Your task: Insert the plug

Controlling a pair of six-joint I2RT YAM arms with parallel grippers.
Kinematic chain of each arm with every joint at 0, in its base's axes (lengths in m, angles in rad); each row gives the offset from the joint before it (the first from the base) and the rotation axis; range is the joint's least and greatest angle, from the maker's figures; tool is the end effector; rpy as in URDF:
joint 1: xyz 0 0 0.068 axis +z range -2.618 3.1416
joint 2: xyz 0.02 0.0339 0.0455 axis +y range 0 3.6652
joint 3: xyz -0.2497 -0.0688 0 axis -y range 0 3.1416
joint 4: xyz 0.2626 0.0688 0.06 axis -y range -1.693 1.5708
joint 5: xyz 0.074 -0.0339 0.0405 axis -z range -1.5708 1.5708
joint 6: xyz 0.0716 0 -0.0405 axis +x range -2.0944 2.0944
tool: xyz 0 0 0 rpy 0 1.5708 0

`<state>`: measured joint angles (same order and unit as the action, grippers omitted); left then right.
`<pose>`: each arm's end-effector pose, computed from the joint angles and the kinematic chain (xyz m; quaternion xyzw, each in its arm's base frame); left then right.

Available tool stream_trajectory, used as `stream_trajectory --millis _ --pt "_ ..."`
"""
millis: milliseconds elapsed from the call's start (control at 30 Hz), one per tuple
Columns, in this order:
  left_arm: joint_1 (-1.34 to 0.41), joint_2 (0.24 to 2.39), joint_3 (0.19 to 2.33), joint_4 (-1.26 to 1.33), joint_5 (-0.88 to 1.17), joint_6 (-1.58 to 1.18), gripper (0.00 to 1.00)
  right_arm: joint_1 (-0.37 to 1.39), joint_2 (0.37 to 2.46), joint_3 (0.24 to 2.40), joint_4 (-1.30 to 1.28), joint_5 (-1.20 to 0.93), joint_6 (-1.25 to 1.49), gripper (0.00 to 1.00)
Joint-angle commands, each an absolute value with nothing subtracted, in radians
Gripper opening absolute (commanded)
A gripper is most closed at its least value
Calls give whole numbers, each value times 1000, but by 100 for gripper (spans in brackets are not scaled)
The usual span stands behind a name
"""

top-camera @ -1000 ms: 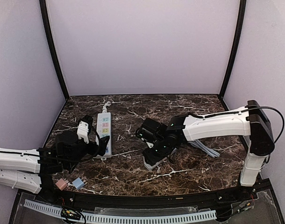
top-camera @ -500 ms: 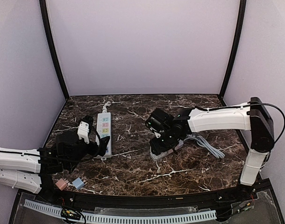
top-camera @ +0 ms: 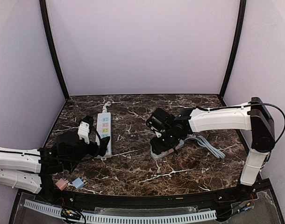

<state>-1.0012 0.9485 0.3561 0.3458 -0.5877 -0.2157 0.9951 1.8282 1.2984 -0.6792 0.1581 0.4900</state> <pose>0.1711 -0.1936 0.1869 0.1244 0.7656 -0.1489 0.6134 0.2227 0.3224 0.1387 -0.2313 0.9531 0.0640 0.1847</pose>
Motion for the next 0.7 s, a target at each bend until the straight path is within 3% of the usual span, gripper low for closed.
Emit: stream_trajectory --millis 0,167,400,667 --pt "-995 941 337 342 -590 -210 99 945 1935 1203 -818 290 492 20" --pt "-995 936 337 342 -589 -212 99 975 1910 1237 -833 280 489 47" --pt "-995 937 337 341 -585 -213 99 988 1833 1291 -843 262 480 75" --pt "-995 936 338 338 -584 -215 99 997 1778 1352 -879 250 469 80"
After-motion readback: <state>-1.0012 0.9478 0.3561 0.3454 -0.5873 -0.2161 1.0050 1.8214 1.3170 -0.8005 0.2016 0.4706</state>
